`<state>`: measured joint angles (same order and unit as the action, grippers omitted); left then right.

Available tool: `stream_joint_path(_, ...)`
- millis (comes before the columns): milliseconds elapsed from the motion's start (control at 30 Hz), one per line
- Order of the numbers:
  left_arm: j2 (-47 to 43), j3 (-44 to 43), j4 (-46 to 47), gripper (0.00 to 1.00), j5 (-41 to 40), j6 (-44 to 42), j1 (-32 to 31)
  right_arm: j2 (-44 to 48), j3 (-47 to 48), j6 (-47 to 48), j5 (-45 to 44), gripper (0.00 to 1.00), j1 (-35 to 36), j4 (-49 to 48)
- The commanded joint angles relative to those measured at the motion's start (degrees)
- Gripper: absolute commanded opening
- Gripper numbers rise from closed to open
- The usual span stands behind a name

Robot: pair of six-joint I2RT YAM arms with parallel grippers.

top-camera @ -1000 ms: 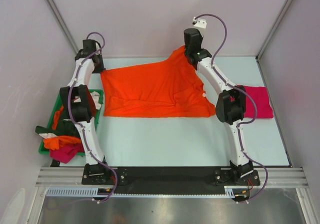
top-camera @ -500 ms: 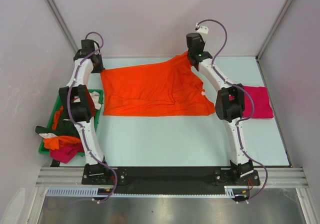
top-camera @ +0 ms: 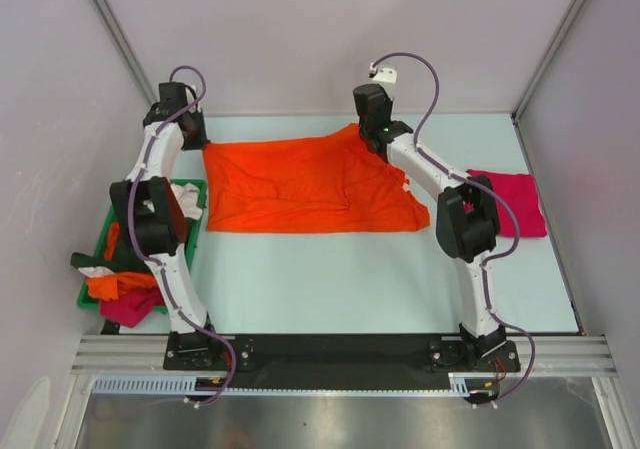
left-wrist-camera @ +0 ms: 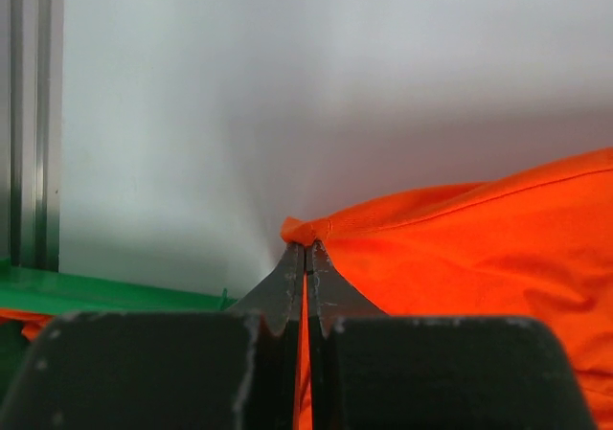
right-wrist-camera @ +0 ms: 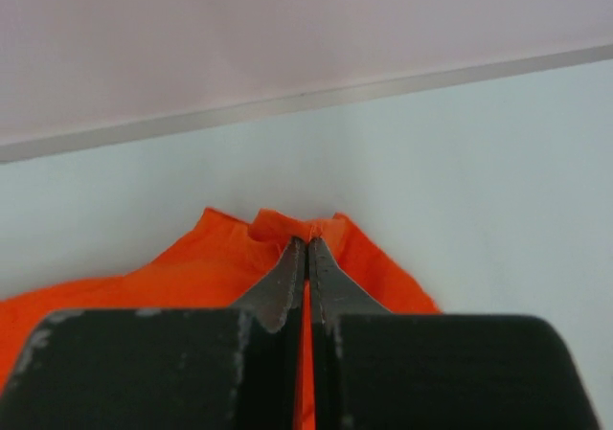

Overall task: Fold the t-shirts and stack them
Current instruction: Fold the other side of the tshirt into a rectangle

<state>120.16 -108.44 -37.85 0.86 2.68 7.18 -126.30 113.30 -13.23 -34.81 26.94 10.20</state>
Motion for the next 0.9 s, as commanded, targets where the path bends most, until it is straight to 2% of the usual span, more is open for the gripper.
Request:
stream_joint_path(0, -8.08, 2.79, 2.77, 0.00, 1.95, -1.18, -0.24, 9.57, -6.85, 0.75, -3.59, 0.00, 2.59, -6.15)
stream_joint_path(400, -18.64, 17.55, 4.80, 0.00, 4.32, -2.24, -0.24, 24.68, -28.46, -3.55, -9.48, 0.00, 7.86, -5.45)
stream_joint_path(633, -24.35, 25.55, 4.97, 0.00, 5.03, -3.81, -0.24, 30.41, -35.77, -7.50, -11.51, 0.00, 10.50, -1.24)
stream_joint_path(867, -26.82, 28.81, 4.97, 0.00, 4.85, -4.70, -0.24, 33.40, -41.13, -12.95, -13.09, 0.00, 13.22, 2.90)
